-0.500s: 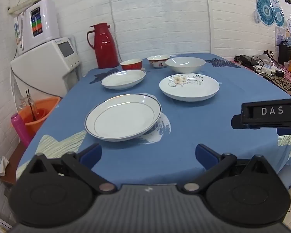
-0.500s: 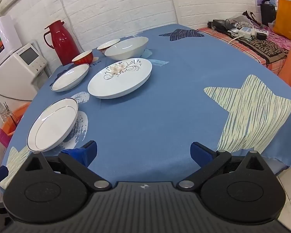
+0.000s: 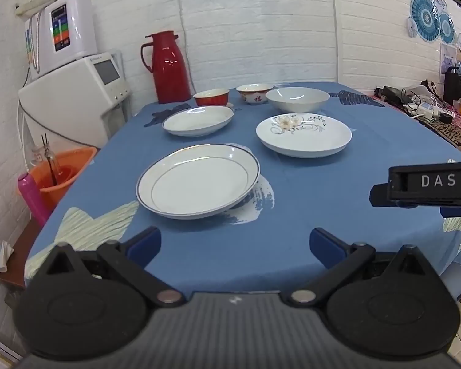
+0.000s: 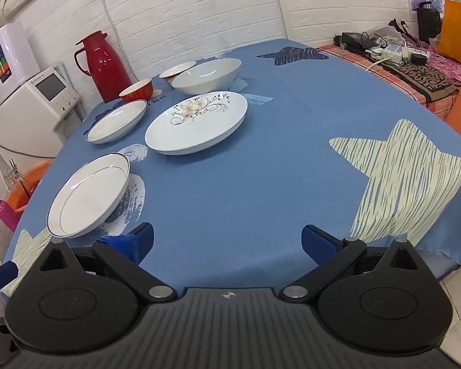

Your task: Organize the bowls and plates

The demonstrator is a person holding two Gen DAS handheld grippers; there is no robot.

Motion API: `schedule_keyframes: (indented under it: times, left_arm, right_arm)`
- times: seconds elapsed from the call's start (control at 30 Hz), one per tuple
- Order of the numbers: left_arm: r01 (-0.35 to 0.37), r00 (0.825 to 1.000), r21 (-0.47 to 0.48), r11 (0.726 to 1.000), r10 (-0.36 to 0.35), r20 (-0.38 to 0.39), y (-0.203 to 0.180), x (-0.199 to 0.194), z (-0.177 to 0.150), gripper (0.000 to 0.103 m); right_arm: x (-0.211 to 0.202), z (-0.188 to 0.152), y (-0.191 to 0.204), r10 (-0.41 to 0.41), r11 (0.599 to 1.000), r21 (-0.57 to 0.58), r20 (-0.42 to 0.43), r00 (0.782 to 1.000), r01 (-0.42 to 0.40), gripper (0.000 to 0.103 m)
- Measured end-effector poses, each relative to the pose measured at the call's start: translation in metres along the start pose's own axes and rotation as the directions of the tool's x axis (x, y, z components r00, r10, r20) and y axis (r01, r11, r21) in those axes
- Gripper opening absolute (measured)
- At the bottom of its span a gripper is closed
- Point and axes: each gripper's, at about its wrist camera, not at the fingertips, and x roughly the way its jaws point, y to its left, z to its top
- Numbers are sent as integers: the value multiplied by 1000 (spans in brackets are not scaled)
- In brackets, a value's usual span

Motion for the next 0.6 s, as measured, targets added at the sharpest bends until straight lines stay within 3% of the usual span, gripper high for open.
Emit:
schedule_keyframes:
  times: [0.6]
  left_arm:
    - [-23,1000,-38,999,23,-9,10,1,6,103]
  right_arm:
    - [-2,1,3,0,1000,-8,8,1000,0,90]
